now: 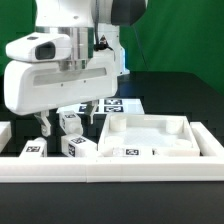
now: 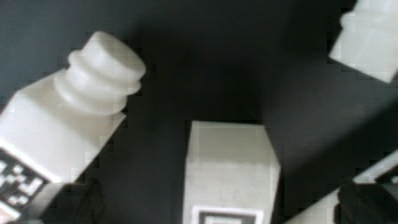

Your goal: Assemble one leg

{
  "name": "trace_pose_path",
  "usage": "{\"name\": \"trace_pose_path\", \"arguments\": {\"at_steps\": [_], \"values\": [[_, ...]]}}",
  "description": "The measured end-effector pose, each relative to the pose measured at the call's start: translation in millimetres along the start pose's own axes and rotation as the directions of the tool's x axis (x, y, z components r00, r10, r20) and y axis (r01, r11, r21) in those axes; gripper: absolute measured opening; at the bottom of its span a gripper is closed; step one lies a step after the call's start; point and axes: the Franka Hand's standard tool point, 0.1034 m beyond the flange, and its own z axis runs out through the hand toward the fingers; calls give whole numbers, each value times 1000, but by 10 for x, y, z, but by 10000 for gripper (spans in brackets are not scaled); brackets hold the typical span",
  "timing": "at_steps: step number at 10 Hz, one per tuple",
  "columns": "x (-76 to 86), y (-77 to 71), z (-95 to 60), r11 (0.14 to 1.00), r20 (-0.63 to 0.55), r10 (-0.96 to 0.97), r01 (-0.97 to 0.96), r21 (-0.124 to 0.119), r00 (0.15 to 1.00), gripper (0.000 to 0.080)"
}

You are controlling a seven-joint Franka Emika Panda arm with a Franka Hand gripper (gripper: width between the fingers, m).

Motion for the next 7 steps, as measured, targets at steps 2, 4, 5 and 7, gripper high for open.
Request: {"name": "trace_pose_path", "arguments": {"at_steps": [2, 4, 5, 7], "values": [[97, -13, 27, 1000, -5, -6, 6, -1, 1000, 649], [87, -38, 86, 1000, 0, -15, 15, 7, 1000, 649], [72, -37, 116, 1000, 3, -19, 19, 10, 1000, 649], [52, -43, 156, 1000, 4, -29, 29, 10, 1000, 649]]}}
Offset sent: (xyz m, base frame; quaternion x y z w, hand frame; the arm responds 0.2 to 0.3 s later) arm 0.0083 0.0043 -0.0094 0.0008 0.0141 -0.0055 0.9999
